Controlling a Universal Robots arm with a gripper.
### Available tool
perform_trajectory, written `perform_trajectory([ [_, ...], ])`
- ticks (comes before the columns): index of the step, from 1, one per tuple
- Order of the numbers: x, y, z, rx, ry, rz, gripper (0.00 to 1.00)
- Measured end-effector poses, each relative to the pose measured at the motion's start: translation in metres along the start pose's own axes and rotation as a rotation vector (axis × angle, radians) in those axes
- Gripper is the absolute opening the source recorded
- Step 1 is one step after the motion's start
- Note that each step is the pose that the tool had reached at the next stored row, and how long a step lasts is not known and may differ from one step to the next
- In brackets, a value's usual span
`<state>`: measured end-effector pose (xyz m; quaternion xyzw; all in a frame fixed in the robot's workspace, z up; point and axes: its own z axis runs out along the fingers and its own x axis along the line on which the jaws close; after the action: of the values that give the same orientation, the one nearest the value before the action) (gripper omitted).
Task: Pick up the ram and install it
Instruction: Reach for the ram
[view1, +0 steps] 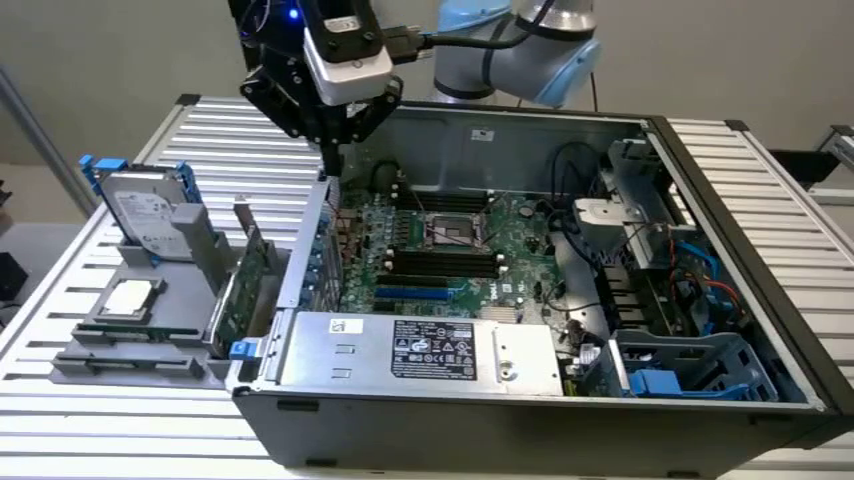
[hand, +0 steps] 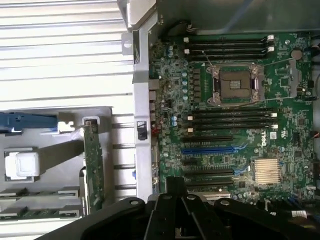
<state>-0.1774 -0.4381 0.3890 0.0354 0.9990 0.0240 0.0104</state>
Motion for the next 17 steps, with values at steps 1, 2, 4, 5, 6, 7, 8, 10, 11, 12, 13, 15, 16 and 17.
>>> perform_trajectory([
  [1, 0.005, -0.0014, 0.0004, 0.0, 0.0, 0.0, 0.0],
  [2, 0.009, -0.0025, 0.0008, 0.0001, 0.0, 0.0, 0.0],
  [4, 0.018, -0.005, 0.0016, 0.0002, 0.0, 0.0, 0.0],
  [5, 0.023, -0.0062, 0.002, 0.0001, 0.0, 0.0, 0.0],
  [6, 0.027, -0.0074, 0.0024, 0.0002, 0.0, 0.0, 0.0],
  [7, 0.031, -0.0086, 0.0028, 0.0002, 0.0, 0.0, 0.0],
  [8, 0.036, -0.0098, 0.0032, 0.0003, 0.0, 0.0, 0.0],
  [10, 0.045, -0.0123, 0.004, 0.0003, -0.0001, 0.0, 0.0],
  [11, 0.05, -0.0135, 0.0044, 0.0003, 0.0, 0.0, 0.0],
  [12, 0.054, -0.0147, 0.0048, 0.0004, 0.0, 0.0, 0.0],
  [13, 0.058, -0.0159, 0.0052, 0.0004, 0.0, 0.0, 0.0],
  [15, 0.067, -0.0182, 0.0061, 0.0006, 0.0, 0.0, 0.0],
  [16, 0.072, -0.0193, 0.0066, 0.0008, 0.0, 0.0, 0.0],
  [17, 0.076, -0.0204, 0.0071, 0.0008, -0.0001, 0.0, 0.0],
])
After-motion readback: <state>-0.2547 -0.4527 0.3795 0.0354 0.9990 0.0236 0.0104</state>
